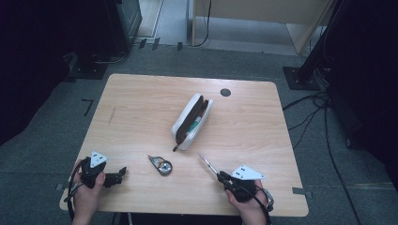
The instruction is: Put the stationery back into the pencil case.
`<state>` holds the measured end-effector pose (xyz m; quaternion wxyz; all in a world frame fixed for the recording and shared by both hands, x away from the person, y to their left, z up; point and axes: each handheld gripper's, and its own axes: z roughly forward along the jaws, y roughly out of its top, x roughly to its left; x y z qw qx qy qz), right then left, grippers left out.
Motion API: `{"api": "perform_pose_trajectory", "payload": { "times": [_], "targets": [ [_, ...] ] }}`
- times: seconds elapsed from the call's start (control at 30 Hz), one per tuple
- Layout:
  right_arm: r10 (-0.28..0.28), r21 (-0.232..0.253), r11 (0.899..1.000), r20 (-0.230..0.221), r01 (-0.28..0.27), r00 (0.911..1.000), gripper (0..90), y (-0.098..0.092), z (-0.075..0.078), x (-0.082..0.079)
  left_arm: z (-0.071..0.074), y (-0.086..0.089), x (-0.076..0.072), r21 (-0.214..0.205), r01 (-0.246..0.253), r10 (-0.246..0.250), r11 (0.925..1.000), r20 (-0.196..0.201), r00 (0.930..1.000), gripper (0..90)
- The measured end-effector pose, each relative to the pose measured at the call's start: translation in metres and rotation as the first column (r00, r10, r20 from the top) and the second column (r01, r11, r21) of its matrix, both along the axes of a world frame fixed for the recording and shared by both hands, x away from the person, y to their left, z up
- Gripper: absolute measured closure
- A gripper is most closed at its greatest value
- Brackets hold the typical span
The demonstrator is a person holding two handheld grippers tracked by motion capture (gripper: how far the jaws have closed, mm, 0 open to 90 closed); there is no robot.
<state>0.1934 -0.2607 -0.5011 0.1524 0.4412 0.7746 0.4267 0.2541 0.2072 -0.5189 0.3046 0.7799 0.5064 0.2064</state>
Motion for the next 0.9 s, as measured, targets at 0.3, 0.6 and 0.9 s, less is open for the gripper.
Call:
{"api": "perform_pose_trajectory", "payload": {
  "times": [0.3,0.6,0.9],
  "targets": [
    [-0.004,0.032,0.999,0.012,0.004,0.9999,81.1,0.007,0.016,0.009,0.000,-0.001,-0.001,-0.002,-0.002,0.002,1.0000,0.000,1.0000,0.8],
    [0.099,0.010,0.995,0.034,-0.100,0.9945,81.1,0.017,0.028,0.022,0.019,-0.022,-0.001,-0.122,0.144,-0.141,0.9820,0.035,0.9895,0.8],
    [0.188,0.039,0.981,0.049,-0.190,0.9808,81.0,0.025,0.048,0.031,0.038,-0.075,-0.003,-0.158,0.399,-0.380,0.9034,0.137,0.9149,1.2]
  ]
}}
